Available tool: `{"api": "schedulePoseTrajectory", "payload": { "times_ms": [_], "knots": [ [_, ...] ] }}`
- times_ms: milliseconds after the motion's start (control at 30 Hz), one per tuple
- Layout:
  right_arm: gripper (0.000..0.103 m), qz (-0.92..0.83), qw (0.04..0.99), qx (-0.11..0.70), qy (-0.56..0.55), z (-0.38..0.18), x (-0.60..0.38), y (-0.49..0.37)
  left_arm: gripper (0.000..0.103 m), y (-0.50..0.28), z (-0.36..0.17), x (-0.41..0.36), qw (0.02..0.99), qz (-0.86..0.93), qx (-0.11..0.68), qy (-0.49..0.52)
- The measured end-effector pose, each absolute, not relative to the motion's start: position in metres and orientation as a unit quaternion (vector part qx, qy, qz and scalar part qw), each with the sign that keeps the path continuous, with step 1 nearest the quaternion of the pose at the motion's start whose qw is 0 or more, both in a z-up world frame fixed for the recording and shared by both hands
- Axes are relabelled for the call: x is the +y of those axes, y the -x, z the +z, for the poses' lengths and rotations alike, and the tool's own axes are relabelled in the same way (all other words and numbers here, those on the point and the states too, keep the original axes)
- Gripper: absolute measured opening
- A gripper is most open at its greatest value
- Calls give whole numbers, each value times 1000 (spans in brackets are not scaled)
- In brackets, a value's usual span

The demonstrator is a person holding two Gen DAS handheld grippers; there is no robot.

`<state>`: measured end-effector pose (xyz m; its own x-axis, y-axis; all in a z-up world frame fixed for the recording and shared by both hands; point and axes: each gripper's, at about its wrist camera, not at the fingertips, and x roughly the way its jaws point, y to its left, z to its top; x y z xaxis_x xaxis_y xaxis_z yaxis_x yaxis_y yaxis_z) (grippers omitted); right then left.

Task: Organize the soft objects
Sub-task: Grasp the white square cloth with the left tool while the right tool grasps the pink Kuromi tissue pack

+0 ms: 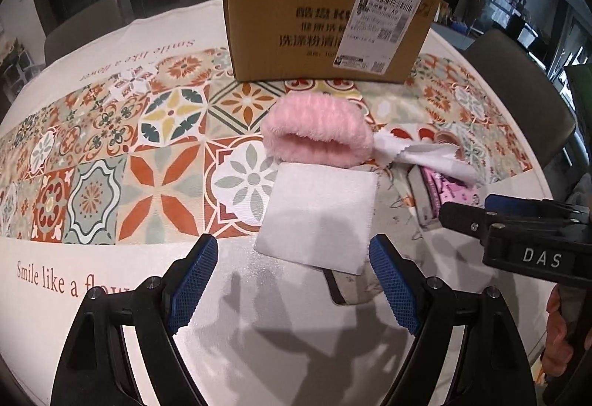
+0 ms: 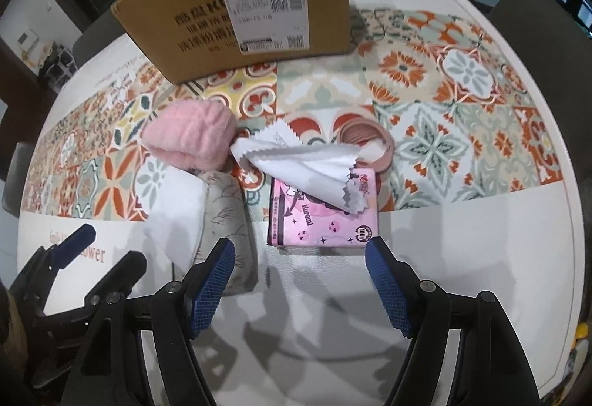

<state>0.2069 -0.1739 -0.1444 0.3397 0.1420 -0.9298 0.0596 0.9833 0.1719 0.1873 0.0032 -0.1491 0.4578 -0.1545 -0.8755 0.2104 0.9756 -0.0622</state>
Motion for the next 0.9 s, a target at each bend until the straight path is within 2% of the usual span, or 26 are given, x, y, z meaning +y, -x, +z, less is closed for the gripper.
{"api": "schedulePoseTrajectory", "payload": {
  "times_ms": [567, 767, 833, 900],
  "knots": [
    [74, -2, 813, 581, -45, -161, -174, -225, 84, -217, -190, -4, 821, -123, 557, -19],
    [77, -9, 816, 577, -26, -165, -174, -229, 84, -218, -193, -5, 827, -119, 549, -26],
    [79, -12, 817, 576, -24, -165, -174, -230, 82, -217, -193, -5, 829, -119, 545, -27],
    [79, -14, 817, 576, -21, -166, -175, -230, 71, -216, -192, -5, 834, -116, 539, -33]
  ]
}}
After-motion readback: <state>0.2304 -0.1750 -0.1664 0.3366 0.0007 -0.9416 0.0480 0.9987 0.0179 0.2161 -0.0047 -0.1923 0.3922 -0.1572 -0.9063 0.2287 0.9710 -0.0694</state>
